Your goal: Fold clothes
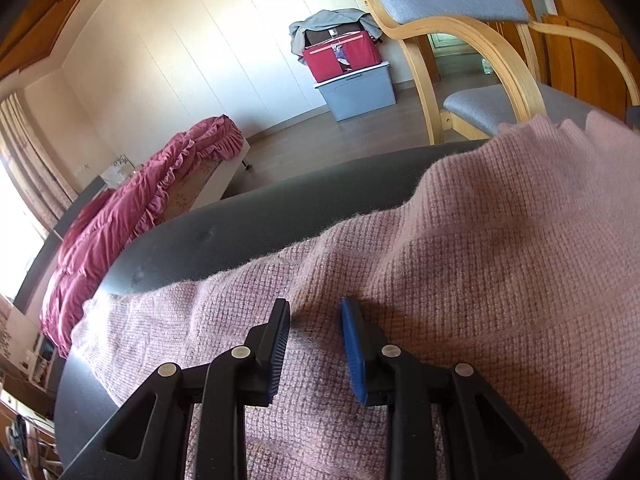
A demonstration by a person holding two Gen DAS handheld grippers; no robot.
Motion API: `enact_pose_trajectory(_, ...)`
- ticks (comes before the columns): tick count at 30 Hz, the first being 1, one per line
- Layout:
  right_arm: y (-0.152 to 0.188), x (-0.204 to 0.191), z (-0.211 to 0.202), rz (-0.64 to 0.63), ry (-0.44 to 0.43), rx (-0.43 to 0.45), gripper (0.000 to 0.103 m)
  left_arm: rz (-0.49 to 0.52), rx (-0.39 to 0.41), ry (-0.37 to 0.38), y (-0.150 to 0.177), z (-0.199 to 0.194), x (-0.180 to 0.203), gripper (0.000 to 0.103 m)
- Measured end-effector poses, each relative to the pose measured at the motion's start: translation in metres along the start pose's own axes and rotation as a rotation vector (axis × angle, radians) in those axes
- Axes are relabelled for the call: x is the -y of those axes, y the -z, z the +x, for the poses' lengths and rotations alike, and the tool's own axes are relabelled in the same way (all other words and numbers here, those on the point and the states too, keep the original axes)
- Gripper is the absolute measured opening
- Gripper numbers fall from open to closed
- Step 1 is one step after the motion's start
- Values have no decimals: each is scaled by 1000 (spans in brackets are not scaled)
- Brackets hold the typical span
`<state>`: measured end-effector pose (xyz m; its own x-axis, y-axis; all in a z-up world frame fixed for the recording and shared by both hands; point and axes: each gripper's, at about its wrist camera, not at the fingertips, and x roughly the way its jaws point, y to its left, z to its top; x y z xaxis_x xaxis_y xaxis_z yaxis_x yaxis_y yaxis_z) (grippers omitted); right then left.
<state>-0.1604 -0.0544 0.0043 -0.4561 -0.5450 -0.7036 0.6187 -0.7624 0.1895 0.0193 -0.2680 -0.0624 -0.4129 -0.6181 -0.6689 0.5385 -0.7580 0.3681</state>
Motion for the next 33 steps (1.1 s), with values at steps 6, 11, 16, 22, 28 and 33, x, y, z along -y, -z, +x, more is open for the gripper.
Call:
enact_pose_trajectory(6, 35, 37, -70, 30, 64, 48, 24, -86, -21, 41, 0, 4, -19, 35)
enact_pose_trajectory(11, 75, 87, -93, 118, 136, -7, 24, -230, -53, 104, 6, 12, -48, 43)
enact_pose_trajectory(16, 109, 136, -104, 299, 100, -42, 24, -320, -74, 129, 11, 17, -65, 49)
enact_pose_trajectory(22, 140, 146, -112, 404, -33, -64, 24, -293, -72, 93, 9, 15, -62, 49)
enact_pose_trajectory(28, 158, 127, -114, 459, -190, -91, 24, -307, -89, 131, 7, 15, -68, 49)
enact_pose_trajectory(33, 168, 124, -117, 563, -298, -90, 24, -341, -68, 262, 5, -23, -70, 48)
